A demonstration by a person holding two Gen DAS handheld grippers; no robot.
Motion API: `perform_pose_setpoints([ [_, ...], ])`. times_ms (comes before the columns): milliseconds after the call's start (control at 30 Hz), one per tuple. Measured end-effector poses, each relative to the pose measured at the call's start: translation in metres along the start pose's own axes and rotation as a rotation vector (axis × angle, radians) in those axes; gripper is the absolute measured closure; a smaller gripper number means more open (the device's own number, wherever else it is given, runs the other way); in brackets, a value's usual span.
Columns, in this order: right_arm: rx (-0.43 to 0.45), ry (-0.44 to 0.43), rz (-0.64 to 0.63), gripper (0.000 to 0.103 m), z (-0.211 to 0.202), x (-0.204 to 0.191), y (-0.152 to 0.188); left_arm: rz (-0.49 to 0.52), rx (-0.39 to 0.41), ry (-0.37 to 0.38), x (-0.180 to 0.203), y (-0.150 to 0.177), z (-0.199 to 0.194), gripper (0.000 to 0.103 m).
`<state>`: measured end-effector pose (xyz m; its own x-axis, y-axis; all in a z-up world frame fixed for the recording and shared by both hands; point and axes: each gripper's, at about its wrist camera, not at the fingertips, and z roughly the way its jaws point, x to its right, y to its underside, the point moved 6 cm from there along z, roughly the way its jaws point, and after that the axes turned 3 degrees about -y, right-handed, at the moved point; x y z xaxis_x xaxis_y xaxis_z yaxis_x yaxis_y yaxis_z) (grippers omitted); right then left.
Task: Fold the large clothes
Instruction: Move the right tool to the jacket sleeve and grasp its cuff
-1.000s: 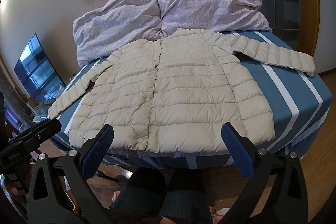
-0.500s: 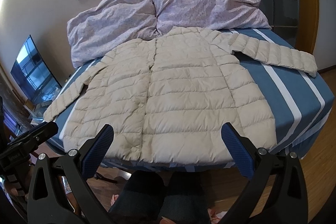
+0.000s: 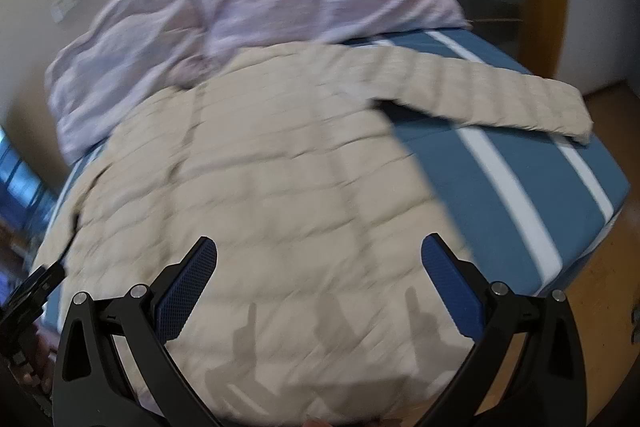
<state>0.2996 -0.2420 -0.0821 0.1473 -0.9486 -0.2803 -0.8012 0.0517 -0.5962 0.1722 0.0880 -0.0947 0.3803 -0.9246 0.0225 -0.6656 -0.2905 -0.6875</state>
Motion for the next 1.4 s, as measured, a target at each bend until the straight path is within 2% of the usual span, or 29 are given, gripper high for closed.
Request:
perform_pose_setpoints([
  [200,-0.004,0.165,0.169,0.001,0.032,0.09,-0.043,0.025,0.016,-0.138,-0.014,-0.028,0.051,0.002],
  [333,-0.018,0.26,0.344,0.001,0.044,0.165,-0.063,0.036,0.011,-0.199,-0.02,-0.034,0.076,0.002],
  [467,0.007,0.325,0.526,0.002,0.042,0.236,-0.074,0.035,-0.039,-0.207,-0.023,-0.027,0.1,0.002],
  [667,0.031,0.405,0.69,0.015,0.041,0.306,-0.077,0.029,-0.082,-0.193,-0.024,-0.022,0.112,0.002],
  [800,0.026,0.387,0.775,0.034,0.046,0.322,-0.07,0.031,-0.098,-0.192,-0.023,-0.021,0.115,0.002],
  [933,0.047,0.41,0.749,0.045,0.044,0.325,-0.07,0.028,-0.105,-0.189,-0.023,-0.021,0.116,0.002],
  [1067,0.062,0.406,0.725,0.065,0.043,0.323,-0.069,0.02,-0.11,-0.179,-0.024,-0.021,0.116,0.002],
  [1100,0.062,0.392,0.722,0.073,0.044,0.322,-0.07,0.017,-0.111,-0.175,-0.024,-0.022,0.117,0.002],
  [1167,0.065,0.377,0.722,0.08,0.047,0.32,-0.072,0.011,-0.114,-0.169,-0.025,-0.021,0.117,0.002],
  [1267,0.075,0.384,0.697,0.087,0.05,0.312,-0.08,0.008,-0.115,-0.166,-0.025,-0.021,0.117,0.002],
  [1400,0.09,0.391,0.622,0.09,0.051,0.291,-0.097,0.008,-0.115,-0.166,-0.025,-0.021,0.117,0.002],
])
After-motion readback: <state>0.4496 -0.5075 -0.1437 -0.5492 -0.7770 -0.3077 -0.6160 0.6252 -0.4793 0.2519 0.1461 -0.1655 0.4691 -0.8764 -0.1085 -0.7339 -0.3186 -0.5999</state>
